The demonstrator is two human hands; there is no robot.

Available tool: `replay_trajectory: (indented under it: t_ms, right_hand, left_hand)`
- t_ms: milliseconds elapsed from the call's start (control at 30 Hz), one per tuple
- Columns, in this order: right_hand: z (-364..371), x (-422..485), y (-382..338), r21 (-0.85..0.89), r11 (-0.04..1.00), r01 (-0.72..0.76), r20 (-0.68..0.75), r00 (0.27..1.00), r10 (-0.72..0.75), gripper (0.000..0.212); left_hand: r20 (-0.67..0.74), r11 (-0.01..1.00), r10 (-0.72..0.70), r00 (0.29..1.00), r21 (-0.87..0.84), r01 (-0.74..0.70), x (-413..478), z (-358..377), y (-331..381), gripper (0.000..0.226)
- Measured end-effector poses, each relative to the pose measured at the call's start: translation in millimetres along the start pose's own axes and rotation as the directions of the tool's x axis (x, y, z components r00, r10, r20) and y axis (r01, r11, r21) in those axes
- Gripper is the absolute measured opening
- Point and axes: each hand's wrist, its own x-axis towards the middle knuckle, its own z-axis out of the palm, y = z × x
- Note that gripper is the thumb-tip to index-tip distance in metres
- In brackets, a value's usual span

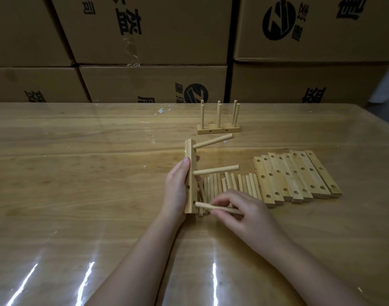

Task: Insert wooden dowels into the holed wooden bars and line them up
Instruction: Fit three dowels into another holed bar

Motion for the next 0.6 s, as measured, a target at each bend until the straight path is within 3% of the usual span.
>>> replay_trajectory:
  t_ms: [600]
  right_hand:
    - [0.9, -1.2, -3.6, -0.101, 0.993, 0.061, 0.005, 0.998, -0.061, 0.011]
  left_hand:
    - [0.038, 0.999, 0.023, 0.999, 0.036, -0.025, -0.7, 1.9, -5.7, 0.025]
